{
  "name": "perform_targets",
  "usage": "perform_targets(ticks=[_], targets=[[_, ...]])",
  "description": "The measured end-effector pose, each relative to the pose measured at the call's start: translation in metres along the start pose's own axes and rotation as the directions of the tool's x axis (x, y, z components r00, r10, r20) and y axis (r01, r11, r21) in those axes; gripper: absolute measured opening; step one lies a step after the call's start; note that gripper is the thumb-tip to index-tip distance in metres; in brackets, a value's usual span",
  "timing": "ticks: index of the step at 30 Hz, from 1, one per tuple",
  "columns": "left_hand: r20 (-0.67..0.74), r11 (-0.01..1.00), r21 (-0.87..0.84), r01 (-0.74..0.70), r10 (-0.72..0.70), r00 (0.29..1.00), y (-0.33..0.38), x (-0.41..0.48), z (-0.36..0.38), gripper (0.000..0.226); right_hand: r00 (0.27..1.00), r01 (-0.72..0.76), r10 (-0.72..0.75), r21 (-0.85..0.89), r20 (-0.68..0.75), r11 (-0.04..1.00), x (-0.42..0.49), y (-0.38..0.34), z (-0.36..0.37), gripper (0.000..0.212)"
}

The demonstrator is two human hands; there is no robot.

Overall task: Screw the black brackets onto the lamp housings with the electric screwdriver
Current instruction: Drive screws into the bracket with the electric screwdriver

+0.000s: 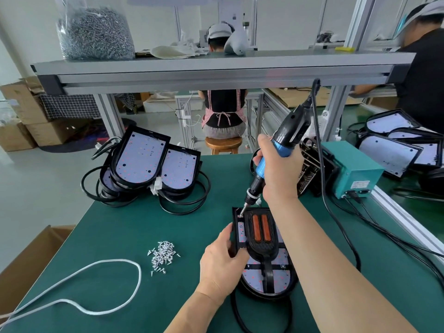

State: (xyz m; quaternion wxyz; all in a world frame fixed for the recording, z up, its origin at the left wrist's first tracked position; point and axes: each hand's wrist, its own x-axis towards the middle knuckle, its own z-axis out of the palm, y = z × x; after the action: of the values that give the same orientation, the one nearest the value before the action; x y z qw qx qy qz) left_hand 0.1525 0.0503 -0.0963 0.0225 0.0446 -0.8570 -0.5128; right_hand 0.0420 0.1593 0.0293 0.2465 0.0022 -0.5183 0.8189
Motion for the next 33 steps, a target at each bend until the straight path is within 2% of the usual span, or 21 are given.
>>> perform_targets(ticks=[3,14,23,33], targets=[[0.006,1.000,0.015,-0.025,0.025,1.000,0.002,0.000,0.001,0.046,1.000,-0.008,0.008,-0.011,0.015,1.000,0.001,0.003,0.001,0.024],[-0.023,0.997,0.027,-0.066,0.067,0.997,0.001,0.000,0.003,0.042,0.998,-0.027,0.030,-0.046,0.054,0.999,0.006,0.009,-0.002,0.022],[-0.028,0.994,0.071,-0.087,0.089,0.996,-0.003,0.002,0.004,0.036,0.972,0.013,0.020,-0.140,0.235,0.990,0.006,0.017,0.005,0.025],[-0.045,0.987,0.125,-0.098,0.105,0.994,-0.007,0.005,0.005,0.023,0.974,0.007,0.024,-0.140,0.223,0.990,0.012,0.027,0.002,0.020]])
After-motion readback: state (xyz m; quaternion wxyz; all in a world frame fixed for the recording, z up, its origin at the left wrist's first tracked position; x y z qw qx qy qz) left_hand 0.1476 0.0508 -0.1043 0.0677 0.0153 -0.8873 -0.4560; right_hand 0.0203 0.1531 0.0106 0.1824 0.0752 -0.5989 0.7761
